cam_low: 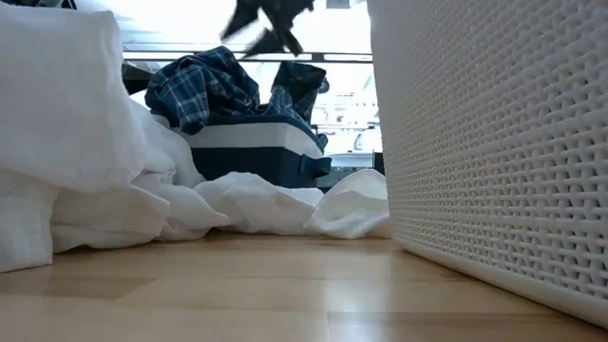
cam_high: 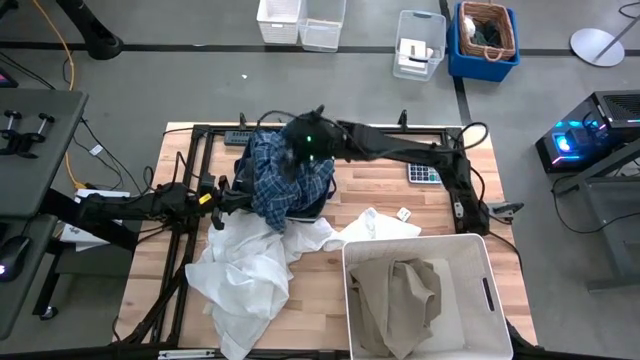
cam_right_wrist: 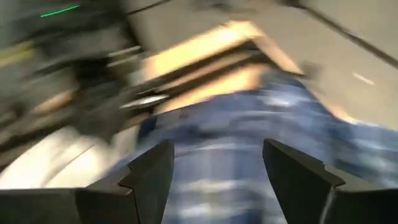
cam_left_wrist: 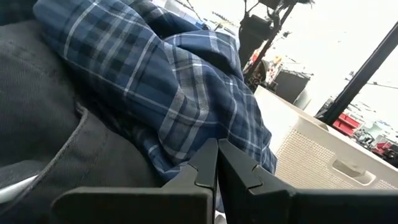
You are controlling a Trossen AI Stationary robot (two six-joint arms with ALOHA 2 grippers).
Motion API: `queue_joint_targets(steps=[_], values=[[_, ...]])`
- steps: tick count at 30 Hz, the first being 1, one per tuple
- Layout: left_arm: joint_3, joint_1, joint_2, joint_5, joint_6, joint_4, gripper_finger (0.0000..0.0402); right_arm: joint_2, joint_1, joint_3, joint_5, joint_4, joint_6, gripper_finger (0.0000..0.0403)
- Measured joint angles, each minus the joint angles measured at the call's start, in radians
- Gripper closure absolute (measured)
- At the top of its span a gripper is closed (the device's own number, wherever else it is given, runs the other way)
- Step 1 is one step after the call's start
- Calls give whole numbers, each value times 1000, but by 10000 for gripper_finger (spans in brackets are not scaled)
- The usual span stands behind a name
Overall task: Sort clothes
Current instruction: Put the white long sleeve shirt into the white laundry bin
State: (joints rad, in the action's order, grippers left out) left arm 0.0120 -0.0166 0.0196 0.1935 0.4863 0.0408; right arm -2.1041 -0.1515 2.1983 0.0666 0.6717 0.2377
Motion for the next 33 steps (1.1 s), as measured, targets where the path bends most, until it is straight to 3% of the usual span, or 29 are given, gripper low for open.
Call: queue_joint_targets(steps=[5,11,16,22,28,33], values=[[0,0,0,0,0,0,401,2,110,-1,-200,60,-151,160],[0,0,0,0,0,-1,401,-4,218,-44,-187,111,-186,160],[0,0,0,0,0,0,401,-5,277,-98,-149,36,-138,160],[0,0,0,0,0,0,401,-47,326,-118,-196,-25,-113,160],[0,0,0,0,0,0,401,-134,374,-120,-203,-92,-247,160],[0,0,0,0,0,0,401,-202,385,-120,-111,-204,-310,160]])
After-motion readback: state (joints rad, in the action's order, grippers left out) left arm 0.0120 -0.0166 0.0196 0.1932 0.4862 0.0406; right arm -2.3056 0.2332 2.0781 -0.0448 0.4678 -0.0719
